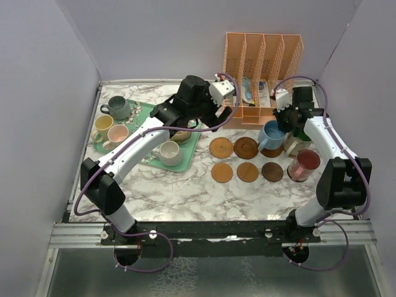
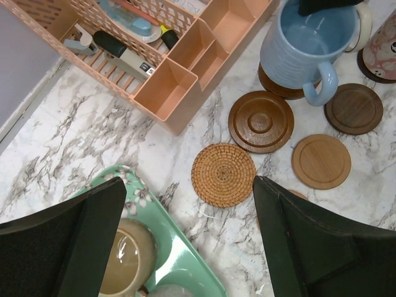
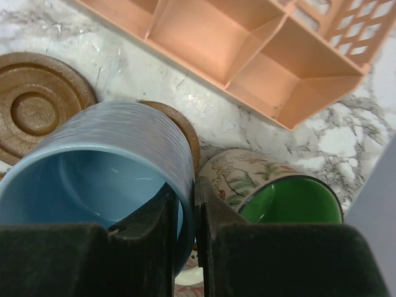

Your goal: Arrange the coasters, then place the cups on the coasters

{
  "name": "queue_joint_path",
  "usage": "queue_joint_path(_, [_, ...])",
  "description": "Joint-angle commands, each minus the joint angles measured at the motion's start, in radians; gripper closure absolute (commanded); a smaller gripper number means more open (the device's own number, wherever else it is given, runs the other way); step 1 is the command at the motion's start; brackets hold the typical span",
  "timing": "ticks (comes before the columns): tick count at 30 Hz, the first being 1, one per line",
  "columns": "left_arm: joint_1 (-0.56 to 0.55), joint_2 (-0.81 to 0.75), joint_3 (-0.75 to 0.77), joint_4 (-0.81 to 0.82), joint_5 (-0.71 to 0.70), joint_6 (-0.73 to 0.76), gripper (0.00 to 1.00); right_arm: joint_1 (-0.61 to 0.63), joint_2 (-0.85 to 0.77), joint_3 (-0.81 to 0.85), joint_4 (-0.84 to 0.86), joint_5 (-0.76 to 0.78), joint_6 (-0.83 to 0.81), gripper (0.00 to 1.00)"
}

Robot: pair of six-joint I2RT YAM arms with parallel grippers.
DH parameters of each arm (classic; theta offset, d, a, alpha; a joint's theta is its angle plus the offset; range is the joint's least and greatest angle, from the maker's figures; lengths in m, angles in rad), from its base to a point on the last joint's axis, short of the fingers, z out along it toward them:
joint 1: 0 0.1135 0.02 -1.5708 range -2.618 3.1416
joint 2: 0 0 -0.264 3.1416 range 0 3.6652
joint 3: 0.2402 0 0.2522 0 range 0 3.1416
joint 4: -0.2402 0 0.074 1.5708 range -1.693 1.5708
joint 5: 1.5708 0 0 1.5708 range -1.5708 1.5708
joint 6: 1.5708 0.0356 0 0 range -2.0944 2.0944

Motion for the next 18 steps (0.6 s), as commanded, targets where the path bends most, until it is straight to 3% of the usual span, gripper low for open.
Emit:
queue_joint_path(1, [0.013, -0.049, -0.014, 0.002, 0.076, 0.016, 0.12, 0.002, 0.038, 0.085, -0.031, -0.083, -0.076, 0.99])
queue_joint_path(18, [0.033, -0.056, -0.035, 0.005, 0.114, 0.026, 0.12, -0.021, 0.191, 0.193, -0.096, -0.139, -0.203, 0.99])
